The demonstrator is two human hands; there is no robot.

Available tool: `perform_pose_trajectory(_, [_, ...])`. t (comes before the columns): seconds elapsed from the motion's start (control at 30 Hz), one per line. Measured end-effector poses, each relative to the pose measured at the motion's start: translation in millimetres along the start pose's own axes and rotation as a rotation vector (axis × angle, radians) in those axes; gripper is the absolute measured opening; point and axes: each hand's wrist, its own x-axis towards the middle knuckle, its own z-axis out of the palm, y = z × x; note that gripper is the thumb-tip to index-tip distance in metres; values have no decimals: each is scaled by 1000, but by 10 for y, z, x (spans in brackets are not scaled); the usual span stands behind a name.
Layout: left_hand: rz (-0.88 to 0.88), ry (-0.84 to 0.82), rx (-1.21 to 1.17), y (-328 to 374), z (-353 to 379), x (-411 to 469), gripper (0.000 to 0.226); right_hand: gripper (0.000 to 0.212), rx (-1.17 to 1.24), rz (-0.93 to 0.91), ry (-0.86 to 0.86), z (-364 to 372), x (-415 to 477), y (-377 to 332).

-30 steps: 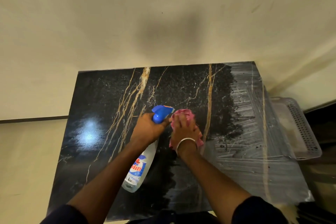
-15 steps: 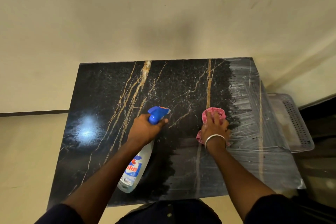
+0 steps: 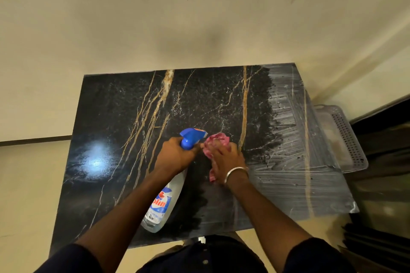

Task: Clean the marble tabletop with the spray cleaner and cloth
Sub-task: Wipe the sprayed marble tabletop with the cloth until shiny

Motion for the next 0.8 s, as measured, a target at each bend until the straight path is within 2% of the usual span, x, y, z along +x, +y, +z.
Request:
perform_pose_trajectory(0.1, [6, -16, -6, -16, 3, -15, 45, 54, 43, 211, 79, -11, -43, 592])
perform_pose_trajectory(0.2, [25, -34, -1, -28, 5, -36, 49, 54, 70, 387, 67, -55, -39, 1001])
perform_pose_trajectory(0.33, [23, -40, 14, -34, 12, -70, 51, 55, 150, 504, 98, -103, -53, 788])
perform_pose_trajectory(0.43, [27, -27, 37, -30, 35, -126, 51, 58, 202, 436, 72, -32, -82, 396])
perform_pose_trajectory(0.53, [10, -12, 52, -42, 79, -167, 48, 62, 140, 247, 13, 61, -139, -87])
perform_pose_trajectory(0.63, [2, -18, 56, -67, 113, -181, 51, 54, 71, 94, 5, 66, -216, -385])
perform_pose_trajectory(0.73, [12, -31, 58, -101, 118, -185, 49, 51, 29, -3, -10, 108, -256, -210])
perform_pose_trajectory(0.8, [18, -42, 58, -132, 110, -183, 50, 54, 34, 51, 44, 125, -318, 70])
